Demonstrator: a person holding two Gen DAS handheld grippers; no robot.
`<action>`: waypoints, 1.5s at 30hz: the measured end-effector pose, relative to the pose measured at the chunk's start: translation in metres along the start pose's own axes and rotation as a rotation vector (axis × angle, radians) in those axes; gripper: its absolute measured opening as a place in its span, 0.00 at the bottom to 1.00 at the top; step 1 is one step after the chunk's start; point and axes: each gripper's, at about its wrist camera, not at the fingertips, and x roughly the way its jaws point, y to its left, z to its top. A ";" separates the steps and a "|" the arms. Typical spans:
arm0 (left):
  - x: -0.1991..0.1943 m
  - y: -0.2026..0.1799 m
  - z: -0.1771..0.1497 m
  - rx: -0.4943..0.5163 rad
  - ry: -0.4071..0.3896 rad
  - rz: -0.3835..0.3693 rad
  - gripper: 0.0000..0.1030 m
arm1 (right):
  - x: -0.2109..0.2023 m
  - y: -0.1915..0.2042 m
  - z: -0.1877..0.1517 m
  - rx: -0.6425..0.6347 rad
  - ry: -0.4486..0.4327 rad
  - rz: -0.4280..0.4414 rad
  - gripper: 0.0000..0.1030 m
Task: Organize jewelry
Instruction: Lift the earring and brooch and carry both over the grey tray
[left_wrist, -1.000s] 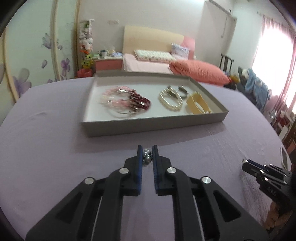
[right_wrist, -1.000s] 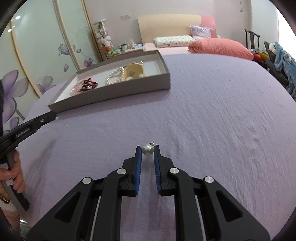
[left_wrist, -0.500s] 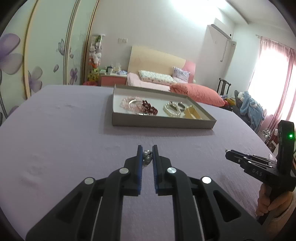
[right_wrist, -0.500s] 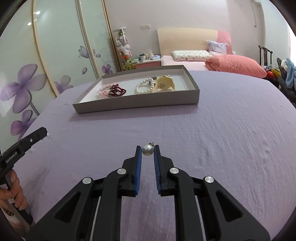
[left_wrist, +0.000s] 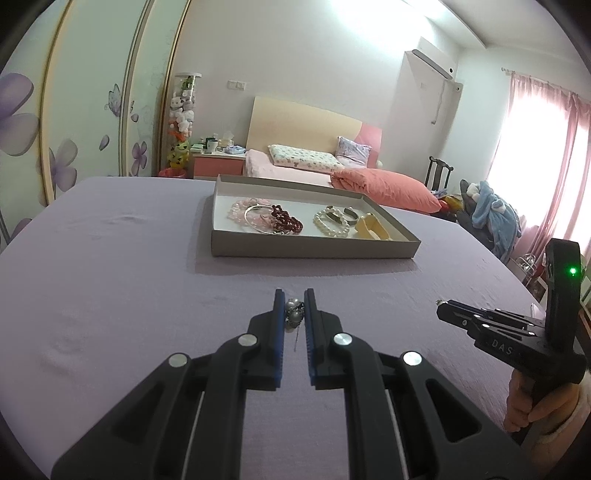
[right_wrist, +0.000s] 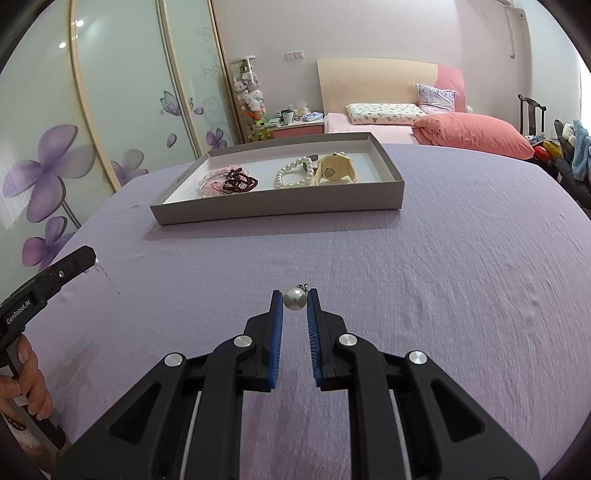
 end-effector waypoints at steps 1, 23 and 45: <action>0.000 -0.001 0.000 0.002 0.001 -0.002 0.11 | 0.000 0.000 0.000 -0.001 -0.001 0.000 0.14; 0.008 -0.005 -0.002 0.004 0.022 -0.005 0.11 | 0.000 -0.001 0.005 -0.006 -0.011 -0.015 0.14; 0.088 -0.014 0.129 0.088 -0.186 0.052 0.11 | 0.033 0.004 0.142 -0.047 -0.353 -0.047 0.14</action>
